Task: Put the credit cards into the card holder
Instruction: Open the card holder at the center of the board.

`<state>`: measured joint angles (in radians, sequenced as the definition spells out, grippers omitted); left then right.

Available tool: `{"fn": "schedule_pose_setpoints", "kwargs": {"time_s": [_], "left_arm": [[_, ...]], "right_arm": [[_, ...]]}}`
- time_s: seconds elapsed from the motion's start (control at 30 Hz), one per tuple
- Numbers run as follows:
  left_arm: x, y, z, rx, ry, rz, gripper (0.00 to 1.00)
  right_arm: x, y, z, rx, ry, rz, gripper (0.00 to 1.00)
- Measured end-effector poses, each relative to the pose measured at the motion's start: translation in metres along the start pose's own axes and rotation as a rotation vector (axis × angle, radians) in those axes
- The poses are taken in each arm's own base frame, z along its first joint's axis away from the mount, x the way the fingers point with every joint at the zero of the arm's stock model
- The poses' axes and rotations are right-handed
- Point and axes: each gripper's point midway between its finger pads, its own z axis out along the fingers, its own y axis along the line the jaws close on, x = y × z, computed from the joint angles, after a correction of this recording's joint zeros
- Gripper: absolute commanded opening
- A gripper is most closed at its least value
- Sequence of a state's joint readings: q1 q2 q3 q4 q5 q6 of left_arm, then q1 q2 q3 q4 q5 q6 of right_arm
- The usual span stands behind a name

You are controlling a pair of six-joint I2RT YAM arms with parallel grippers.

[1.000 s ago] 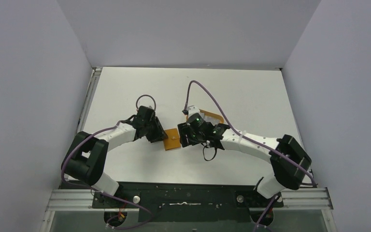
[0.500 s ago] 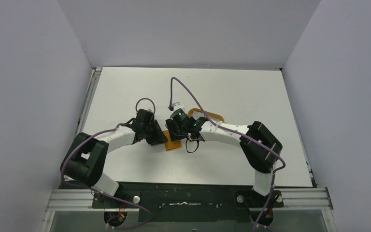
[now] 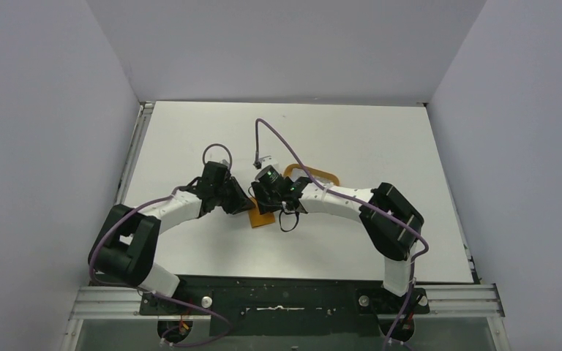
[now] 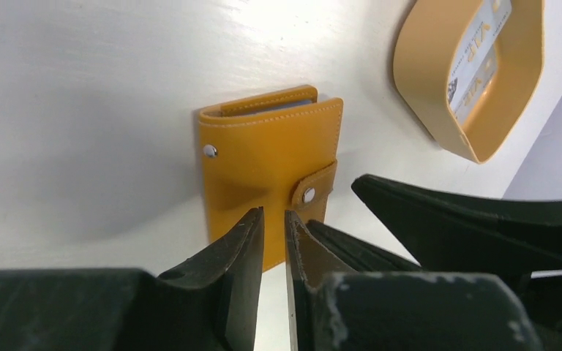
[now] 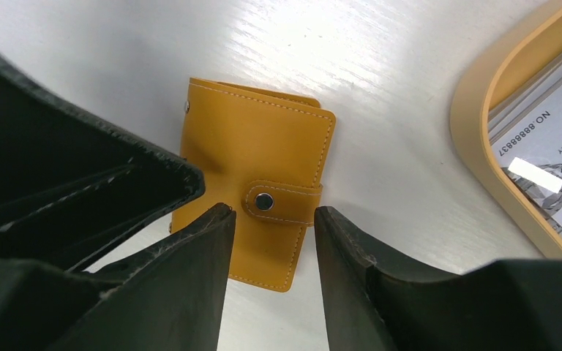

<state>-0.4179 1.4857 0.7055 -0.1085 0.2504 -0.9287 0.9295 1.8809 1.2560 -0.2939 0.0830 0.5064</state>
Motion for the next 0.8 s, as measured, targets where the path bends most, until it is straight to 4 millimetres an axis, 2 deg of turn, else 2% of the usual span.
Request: {"fn": "schedule_pose_setpoints", "kwargs": {"time_s": [0.2,0.4,0.63,0.8], "left_arm": [[-0.006,0.004,0.017,0.014,0.016,-0.069,0.07],[-0.007,0.0,0.025,0.04,0.029,-0.105,0.0],[-0.011,0.0,0.03,0.044,0.028,-0.123,0.0],[-0.011,0.001,0.031,0.042,0.031,-0.137,0.0]], "right_arm": [[0.0,0.001,0.0,-0.001,0.0,-0.001,0.45],[0.001,0.001,0.001,0.003,0.002,-0.005,0.45],[0.006,0.003,0.009,0.014,0.027,-0.031,0.45],[0.002,0.005,0.007,0.021,0.024,-0.046,0.46]]}}
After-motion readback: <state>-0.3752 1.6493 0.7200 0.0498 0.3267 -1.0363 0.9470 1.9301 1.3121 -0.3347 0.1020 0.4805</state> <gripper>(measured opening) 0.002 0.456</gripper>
